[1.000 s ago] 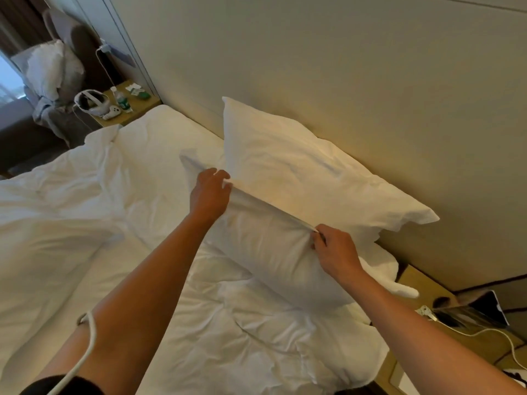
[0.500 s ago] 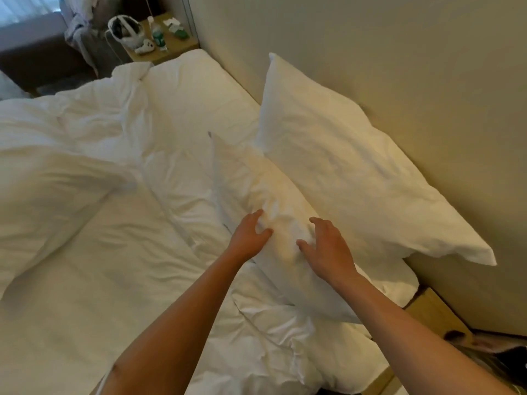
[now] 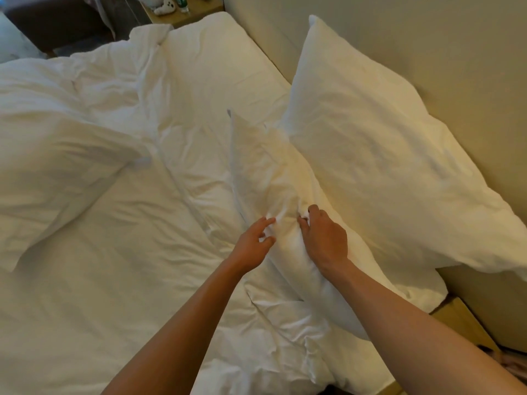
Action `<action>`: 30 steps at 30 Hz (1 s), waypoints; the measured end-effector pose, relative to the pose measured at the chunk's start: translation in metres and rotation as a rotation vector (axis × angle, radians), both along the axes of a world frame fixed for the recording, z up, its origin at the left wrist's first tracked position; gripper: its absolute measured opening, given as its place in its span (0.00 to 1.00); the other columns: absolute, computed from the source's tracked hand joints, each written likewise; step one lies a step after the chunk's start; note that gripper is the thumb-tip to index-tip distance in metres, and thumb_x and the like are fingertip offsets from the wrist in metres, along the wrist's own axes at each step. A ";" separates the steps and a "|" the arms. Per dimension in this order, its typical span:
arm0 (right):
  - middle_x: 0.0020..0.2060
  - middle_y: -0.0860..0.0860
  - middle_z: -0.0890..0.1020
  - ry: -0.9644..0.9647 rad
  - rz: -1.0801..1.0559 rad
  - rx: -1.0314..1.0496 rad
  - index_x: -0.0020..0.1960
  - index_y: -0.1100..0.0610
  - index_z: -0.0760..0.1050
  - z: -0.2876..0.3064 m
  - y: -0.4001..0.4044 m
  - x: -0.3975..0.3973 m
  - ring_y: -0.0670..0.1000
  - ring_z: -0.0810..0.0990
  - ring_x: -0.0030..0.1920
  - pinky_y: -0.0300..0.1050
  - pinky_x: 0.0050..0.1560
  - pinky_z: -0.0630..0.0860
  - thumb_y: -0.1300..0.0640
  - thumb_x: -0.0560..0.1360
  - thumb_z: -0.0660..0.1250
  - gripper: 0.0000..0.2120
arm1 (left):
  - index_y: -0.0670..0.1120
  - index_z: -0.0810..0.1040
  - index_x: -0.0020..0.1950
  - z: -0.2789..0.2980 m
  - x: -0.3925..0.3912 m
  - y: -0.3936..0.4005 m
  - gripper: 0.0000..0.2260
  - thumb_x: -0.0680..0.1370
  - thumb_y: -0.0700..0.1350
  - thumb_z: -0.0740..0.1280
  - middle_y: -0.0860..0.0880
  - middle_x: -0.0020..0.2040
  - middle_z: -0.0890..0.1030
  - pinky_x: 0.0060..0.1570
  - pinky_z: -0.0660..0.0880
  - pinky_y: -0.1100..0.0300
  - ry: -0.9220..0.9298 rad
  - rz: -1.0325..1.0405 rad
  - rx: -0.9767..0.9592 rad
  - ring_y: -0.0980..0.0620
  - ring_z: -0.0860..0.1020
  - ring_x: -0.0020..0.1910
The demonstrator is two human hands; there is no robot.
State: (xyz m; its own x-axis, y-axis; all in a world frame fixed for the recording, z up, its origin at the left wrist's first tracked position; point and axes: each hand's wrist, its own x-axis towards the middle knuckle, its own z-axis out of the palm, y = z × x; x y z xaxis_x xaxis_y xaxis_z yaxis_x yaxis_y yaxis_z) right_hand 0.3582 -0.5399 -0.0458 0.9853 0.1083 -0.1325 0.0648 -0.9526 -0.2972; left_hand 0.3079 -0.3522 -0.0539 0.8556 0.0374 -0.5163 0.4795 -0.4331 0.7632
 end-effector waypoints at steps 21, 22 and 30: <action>0.29 0.41 0.73 -0.280 0.046 0.688 0.43 0.49 0.71 0.075 0.002 0.064 0.39 0.75 0.30 0.31 0.33 0.65 0.51 0.84 0.64 0.11 | 0.64 0.58 0.81 0.076 0.039 -0.020 0.34 0.79 0.55 0.70 0.55 0.80 0.64 0.71 0.73 0.47 -0.265 0.173 0.014 0.51 0.70 0.74; 0.30 0.42 0.74 -0.290 0.016 0.696 0.43 0.50 0.71 0.074 -0.008 0.070 0.41 0.75 0.31 0.33 0.33 0.66 0.50 0.84 0.63 0.11 | 0.64 0.58 0.81 0.074 0.041 -0.025 0.34 0.79 0.54 0.70 0.55 0.81 0.63 0.73 0.71 0.45 -0.279 0.171 0.023 0.51 0.67 0.77; 0.61 0.55 0.77 0.066 -0.142 0.274 0.69 0.55 0.69 0.014 -0.073 0.074 0.59 0.78 0.59 0.54 0.54 0.76 0.47 0.83 0.61 0.19 | 0.58 0.52 0.84 0.021 0.034 -0.067 0.39 0.79 0.56 0.71 0.47 0.85 0.51 0.78 0.59 0.49 0.067 0.021 0.066 0.45 0.56 0.83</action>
